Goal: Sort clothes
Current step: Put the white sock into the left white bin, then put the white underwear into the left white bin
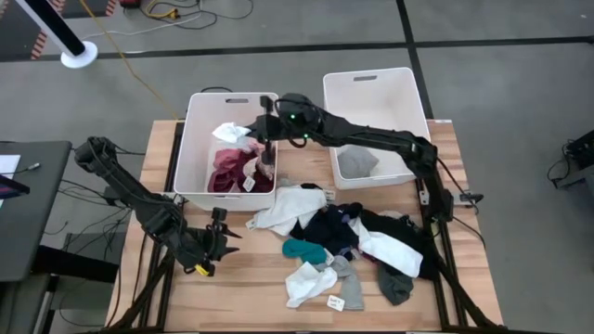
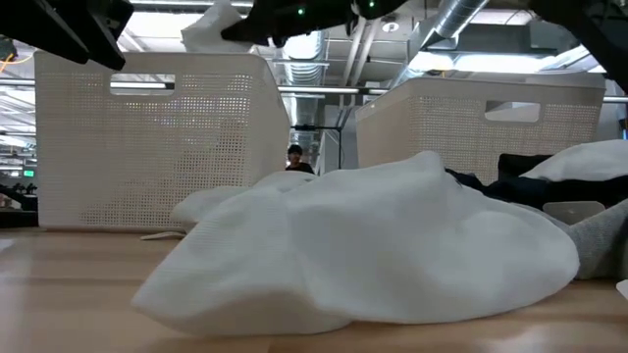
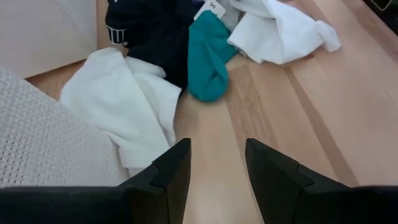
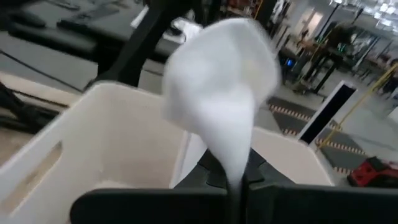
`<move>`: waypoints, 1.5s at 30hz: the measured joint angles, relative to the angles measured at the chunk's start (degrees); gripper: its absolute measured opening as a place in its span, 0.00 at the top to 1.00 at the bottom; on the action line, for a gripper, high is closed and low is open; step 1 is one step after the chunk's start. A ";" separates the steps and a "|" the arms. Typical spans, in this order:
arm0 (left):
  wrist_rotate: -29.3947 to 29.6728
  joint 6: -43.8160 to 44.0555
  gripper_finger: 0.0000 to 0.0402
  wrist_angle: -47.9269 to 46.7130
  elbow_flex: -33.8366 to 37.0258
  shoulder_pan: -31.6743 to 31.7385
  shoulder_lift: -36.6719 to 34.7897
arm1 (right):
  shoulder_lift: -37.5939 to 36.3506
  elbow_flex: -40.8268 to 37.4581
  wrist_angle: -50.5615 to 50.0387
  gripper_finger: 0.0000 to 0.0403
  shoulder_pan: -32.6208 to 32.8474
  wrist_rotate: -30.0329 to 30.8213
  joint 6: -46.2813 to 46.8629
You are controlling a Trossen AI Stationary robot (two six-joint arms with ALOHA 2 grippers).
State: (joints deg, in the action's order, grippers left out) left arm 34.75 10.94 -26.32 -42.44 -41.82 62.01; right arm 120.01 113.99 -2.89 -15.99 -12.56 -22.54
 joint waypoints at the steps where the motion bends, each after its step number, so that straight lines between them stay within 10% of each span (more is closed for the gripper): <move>1: -0.17 -0.05 0.63 0.04 0.00 0.00 0.03 | 0.18 -0.01 -0.62 0.98 -0.01 -0.02 0.42; 32: -1.28 1.68 0.63 0.62 -0.02 0.11 -0.04 | 1.33 -0.09 -4.84 0.88 -5.49 -2.65 10.71; 45: -1.27 2.16 0.63 1.03 -0.02 0.11 -0.04 | 1.33 -0.09 -6.57 0.45 -4.11 -5.83 10.66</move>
State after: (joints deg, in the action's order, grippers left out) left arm 33.47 13.10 -25.28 -42.46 -41.71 61.98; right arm 121.34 113.91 -9.45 -20.10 -18.39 -11.88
